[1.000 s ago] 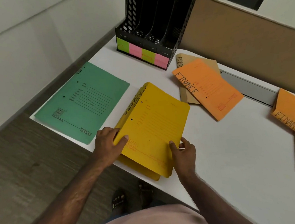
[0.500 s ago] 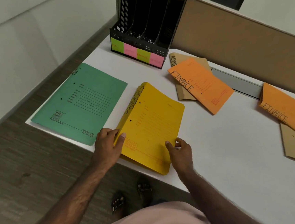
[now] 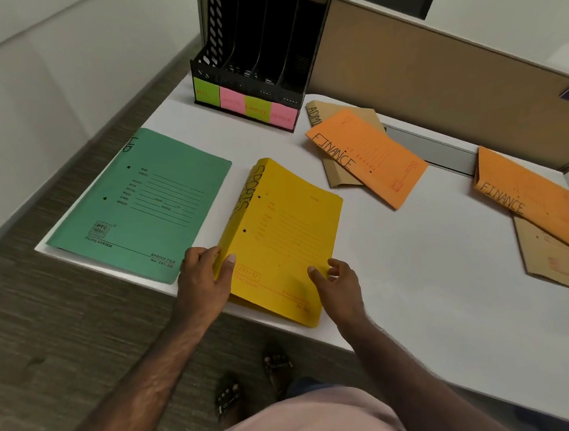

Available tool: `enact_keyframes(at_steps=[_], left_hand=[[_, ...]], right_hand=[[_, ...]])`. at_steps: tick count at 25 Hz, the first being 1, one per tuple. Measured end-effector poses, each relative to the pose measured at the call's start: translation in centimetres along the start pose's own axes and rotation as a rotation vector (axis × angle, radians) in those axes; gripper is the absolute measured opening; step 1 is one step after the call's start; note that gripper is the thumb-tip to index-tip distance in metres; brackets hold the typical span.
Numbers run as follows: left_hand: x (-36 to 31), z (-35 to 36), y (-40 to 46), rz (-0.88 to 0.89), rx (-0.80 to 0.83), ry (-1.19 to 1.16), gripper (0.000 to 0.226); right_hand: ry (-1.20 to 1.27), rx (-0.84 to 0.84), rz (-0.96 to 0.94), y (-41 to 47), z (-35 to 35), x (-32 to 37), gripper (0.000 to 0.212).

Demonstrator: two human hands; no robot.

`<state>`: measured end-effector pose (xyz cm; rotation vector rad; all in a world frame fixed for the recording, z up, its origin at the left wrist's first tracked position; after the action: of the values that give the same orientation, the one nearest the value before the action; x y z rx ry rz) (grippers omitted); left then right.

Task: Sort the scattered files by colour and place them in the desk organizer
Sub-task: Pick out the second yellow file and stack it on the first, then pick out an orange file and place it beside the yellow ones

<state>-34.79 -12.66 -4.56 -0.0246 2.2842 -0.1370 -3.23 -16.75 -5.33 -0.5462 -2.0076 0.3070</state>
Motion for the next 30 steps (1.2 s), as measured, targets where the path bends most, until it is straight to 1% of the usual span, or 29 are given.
enact_keyframes(at_steps=[3, 6, 10, 14, 17, 20, 25, 30], left_hand=[[-0.6, -0.1, -0.4, 0.023, -0.049, 0.038, 0.047], [-2.2, -0.6, -0.8, 0.088, -0.128, 0.083, 0.044], [-4.9, -0.1, -1.5, 0.191, -0.165, 0.100, 0.053], [-7.7, 1.7, -1.6, 0.261, -0.122, 0.083, 0.060], [-10.0, 3.3, -1.5, 0.310, -0.077, 0.070, 0.063], [-12.2, 5.0, -1.6, 0.360, -0.026, 0.065, 0.061], [-16.0, 8.0, -1.3, 0.406, 0.058, 0.045, 0.063], [-19.2, 11.6, -0.2, 0.427, 0.159, 0.005, 0.065]], right_hand=[[0.016, -0.002, -0.012, -0.5, -0.4, -0.1, 0.072], [-0.033, -0.033, -0.050, -1.2, -1.0, 0.1, 0.066], [-0.115, -0.083, -0.139, -2.3, -2.2, 0.7, 0.065], [-0.242, -0.153, -0.252, -3.8, -3.7, 1.8, 0.068], [-0.336, -0.175, -0.278, -4.9, -4.8, 1.9, 0.074], [-0.397, -0.226, -0.296, -6.2, -6.3, 1.7, 0.076], [-0.419, -0.317, -0.275, -7.7, -9.8, 0.6, 0.075], [-0.377, -0.375, -0.239, -7.2, -13.4, -1.0, 0.073]])
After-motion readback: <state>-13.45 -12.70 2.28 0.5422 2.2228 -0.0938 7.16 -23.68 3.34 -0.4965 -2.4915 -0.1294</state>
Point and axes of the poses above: each hand's wrist, its own y-axis towards the middle knuckle, its own z-axis out of the palm, x = y × z, the point moved 10 cm from there along y, towards the middle knuckle, and after that the axes turned 10 degrees about x, right-handed, at the moved point
